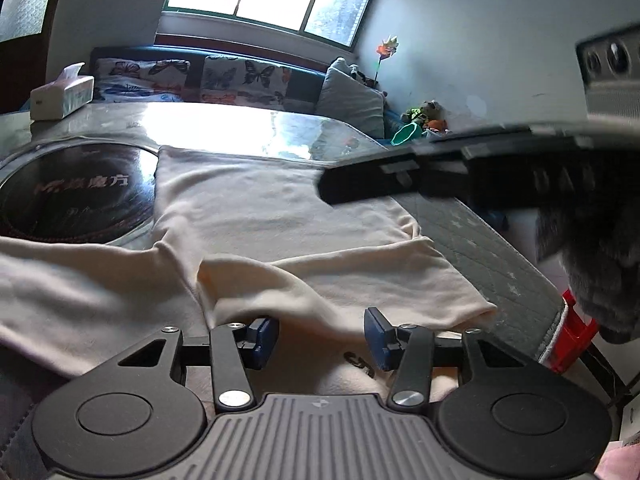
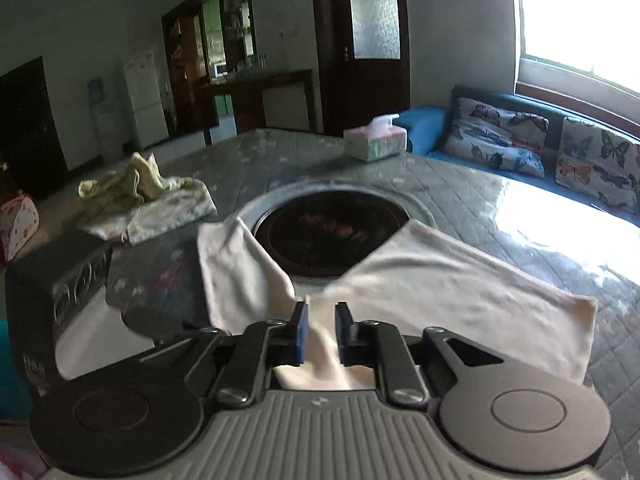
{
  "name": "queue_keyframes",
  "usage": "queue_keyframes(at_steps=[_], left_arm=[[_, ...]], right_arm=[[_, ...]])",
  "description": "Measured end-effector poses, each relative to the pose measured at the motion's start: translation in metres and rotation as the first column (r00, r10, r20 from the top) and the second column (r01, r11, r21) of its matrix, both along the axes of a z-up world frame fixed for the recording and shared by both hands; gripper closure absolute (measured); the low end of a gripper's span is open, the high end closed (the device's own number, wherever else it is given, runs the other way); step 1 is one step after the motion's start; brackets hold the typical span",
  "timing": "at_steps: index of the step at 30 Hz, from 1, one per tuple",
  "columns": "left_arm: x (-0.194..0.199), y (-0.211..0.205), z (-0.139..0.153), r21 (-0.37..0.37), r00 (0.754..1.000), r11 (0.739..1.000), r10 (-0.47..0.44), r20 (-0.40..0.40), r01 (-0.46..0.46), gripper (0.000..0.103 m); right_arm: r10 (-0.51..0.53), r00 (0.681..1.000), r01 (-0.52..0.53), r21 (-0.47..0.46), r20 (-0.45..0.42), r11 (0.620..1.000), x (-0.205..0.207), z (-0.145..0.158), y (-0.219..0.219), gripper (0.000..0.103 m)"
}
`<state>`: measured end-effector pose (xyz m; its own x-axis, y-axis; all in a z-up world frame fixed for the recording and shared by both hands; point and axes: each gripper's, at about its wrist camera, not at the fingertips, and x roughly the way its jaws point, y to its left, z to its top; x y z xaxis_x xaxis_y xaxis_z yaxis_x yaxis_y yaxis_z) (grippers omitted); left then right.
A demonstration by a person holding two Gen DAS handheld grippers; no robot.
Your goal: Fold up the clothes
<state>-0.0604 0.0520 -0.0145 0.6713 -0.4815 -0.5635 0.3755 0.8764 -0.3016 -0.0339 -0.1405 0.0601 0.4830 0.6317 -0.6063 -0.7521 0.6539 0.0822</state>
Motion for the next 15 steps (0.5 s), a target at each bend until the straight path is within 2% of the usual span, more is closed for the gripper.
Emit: queue_keyframes(at_steps=[3, 10, 15], left_arm=[[-0.004, 0.002, 0.001, 0.002, 1.0, 1.0, -0.001, 0.002, 0.001, 0.053], [-0.002, 0.009, -0.001, 0.018, 1.0, 1.0, 0.016, -0.012, -0.016, 0.053], [-0.002, 0.012, -0.003, 0.029, 0.999, 0.999, 0.029, -0.022, -0.028, 0.053]], right_arm=[[-0.038, 0.999, 0.038, -0.031, -0.008, 0.999, -0.004, -0.005, -0.025, 0.081], [-0.183, 0.983, 0.178, -0.152, -0.019, 0.972, -0.003, -0.032, -0.093, 0.081], [-0.191, 0.982, 0.186, -0.192, -0.007, 0.964, 0.012, -0.042, -0.116, 0.081]])
